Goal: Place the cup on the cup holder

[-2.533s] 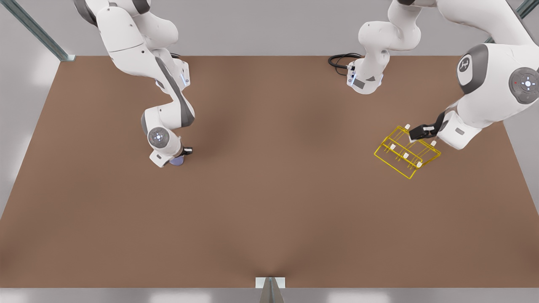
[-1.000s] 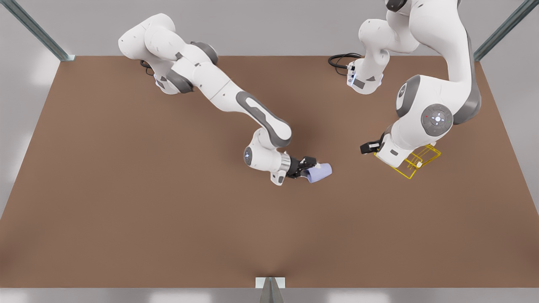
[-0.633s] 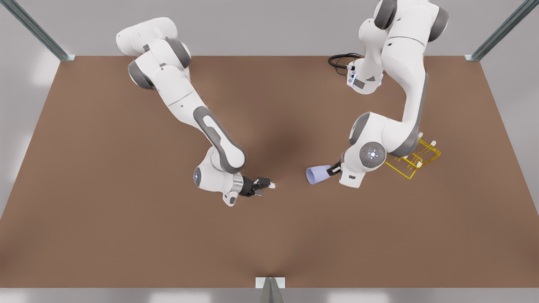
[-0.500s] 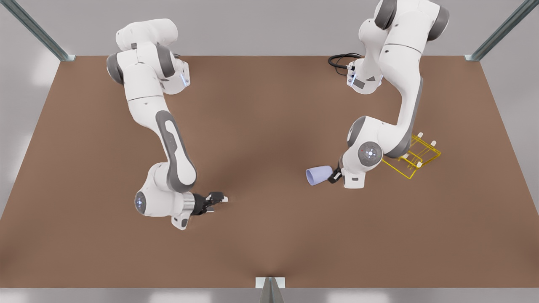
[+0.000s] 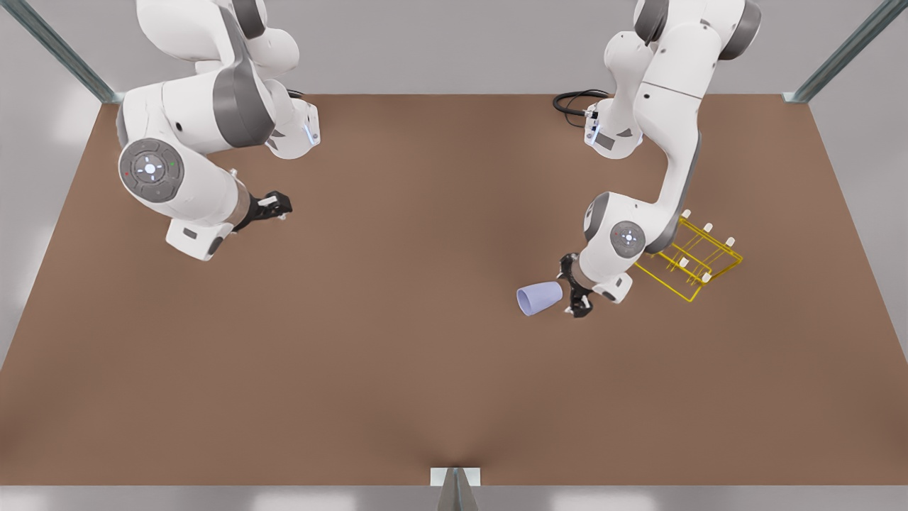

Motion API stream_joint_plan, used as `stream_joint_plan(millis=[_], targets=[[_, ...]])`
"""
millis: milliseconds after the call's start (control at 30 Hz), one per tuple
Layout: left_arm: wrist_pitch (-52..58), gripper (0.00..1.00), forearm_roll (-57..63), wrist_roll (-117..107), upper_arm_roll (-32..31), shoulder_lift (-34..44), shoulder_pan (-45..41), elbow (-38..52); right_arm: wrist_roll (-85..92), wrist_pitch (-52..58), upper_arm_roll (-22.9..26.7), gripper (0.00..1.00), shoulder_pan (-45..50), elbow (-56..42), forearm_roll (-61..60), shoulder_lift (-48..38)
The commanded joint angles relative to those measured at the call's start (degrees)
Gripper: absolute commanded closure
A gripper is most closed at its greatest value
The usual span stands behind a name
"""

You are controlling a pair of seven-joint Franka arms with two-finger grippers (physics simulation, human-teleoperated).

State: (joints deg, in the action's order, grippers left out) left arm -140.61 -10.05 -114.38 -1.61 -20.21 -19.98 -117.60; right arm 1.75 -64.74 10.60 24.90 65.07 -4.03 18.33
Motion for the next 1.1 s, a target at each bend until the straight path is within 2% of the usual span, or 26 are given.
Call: stream_joint_plan(millis=[0,67,333,433,533,600,667,733,800,1067], targets=[[-2.7,0.00,-0.2,-25.1,-0.1,0.4,-1.2,-1.5,-24.0,3.7,-4.0,0.00,-3.1,2.0,1.4,-1.2],[-2.8,0.00,-0.2,-18.3,-0.1,0.1,-2.2,-1.6,-26.4,2.2,-5.1,0.00,-2.4,5.2,1.7,-2.5],[-4.5,0.00,-5.8,-21.0,0.0,-0.6,-2.3,-1.3,-26.4,1.7,-5.0,0.00,-2.6,5.2,1.6,-2.4],[-5.3,0.00,-5.2,-20.7,0.0,-1.2,-2.6,-1.3,-26.3,0.9,-4.5,0.00,-2.8,5.2,1.6,-2.2],[-6.6,0.00,0.5,-20.4,0.0,-2.6,-3.9,-1.1,-26.3,0.8,-4.5,0.00,-2.9,5.2,1.5,-2.1],[-6.6,0.00,0.5,-20.3,0.0,-3.4,-3.7,-0.4,-24.9,-3.5,-4.8,0.00,-4.4,5.9,1.2,-2.6],[-6.6,0.00,0.5,-20.3,0.0,-4.0,-3.7,0.4,-24.9,-8.6,-5.2,0.00,-5.4,13.9,1.4,-7.3],[-6.6,0.00,0.4,-20.3,0.0,-4.3,-3.7,0.4,-26.0,-9.5,-5.2,0.00,-7.7,16.1,1.5,-7.8],[-6.7,0.00,0.4,-20.3,0.0,-4.8,-3.5,0.5,-25.4,-9.5,-5.2,0.00,-11.6,16.1,1.5,-7.7],[-6.6,0.00,0.3,-18.9,0.1,-6.4,-3.3,0.3,-26.1,-7.3,-5.2,0.00,-10.9,15.2,5.1,-6.4]])
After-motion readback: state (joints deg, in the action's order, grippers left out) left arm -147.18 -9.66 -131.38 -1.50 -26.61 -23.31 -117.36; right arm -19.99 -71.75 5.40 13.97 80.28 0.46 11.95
